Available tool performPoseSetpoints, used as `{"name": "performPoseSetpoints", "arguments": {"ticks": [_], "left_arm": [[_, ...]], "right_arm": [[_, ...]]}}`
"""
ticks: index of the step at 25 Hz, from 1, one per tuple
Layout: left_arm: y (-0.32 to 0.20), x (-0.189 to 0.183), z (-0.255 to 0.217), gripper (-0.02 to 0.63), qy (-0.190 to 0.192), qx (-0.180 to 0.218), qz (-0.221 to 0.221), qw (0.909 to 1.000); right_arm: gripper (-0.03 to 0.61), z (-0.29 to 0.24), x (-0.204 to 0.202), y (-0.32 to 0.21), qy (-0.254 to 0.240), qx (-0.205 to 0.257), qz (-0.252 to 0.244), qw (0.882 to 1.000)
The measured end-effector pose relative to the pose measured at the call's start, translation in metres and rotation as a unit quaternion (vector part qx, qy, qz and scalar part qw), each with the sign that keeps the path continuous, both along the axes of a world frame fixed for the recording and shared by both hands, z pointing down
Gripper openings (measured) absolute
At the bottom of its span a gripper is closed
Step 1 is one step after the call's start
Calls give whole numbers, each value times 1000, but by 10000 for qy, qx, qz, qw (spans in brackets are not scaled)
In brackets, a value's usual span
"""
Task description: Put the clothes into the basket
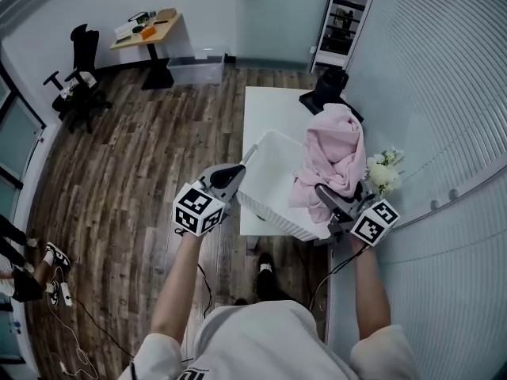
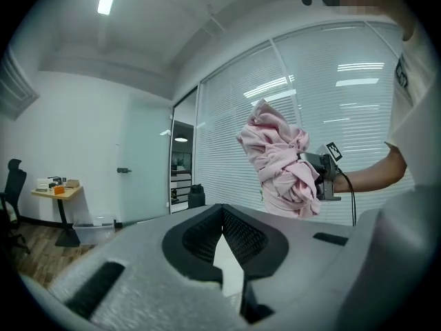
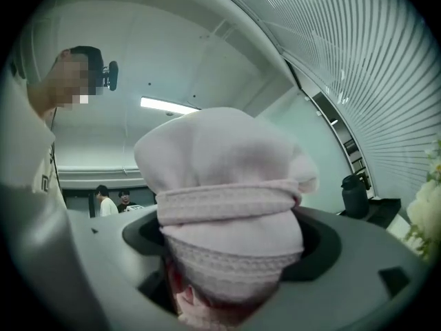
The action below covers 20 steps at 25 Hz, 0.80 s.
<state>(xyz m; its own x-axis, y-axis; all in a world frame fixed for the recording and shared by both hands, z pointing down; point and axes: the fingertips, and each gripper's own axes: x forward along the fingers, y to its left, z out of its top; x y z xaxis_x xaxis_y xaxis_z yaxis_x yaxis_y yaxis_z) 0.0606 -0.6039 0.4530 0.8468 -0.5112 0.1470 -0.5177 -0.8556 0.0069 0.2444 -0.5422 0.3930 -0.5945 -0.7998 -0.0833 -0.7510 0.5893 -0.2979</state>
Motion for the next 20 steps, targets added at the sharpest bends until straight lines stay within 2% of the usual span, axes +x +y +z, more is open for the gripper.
{"name": "performPoseSetpoints", "arguments": {"ticks": [2,5,7,9,15,20], "left_arm": [[-16,6,-8,12,15,29,-66,10000],[-32,10,-10,12,28,13,-153,9999],[-40,8,-7,12,22,-16,-248,9997],[-48,5,-6,12,49,-49,-364,9993],[-65,-17,1,12,46,-141,-719,9973],[-76,-33,4,12,82,-160,-1015,9947]], "right_arm": [[454,6,4,-15,82,-158,-134,9998],[454,31,3,-36,380,-641,-417,9963],[454,55,-4,-47,695,-1064,-718,9893],[454,82,-12,-56,1079,-1462,-1080,9774],[454,153,-41,-66,2039,-2406,-2155,9242],[454,222,-45,-57,3076,-2994,-2706,8617]]}}
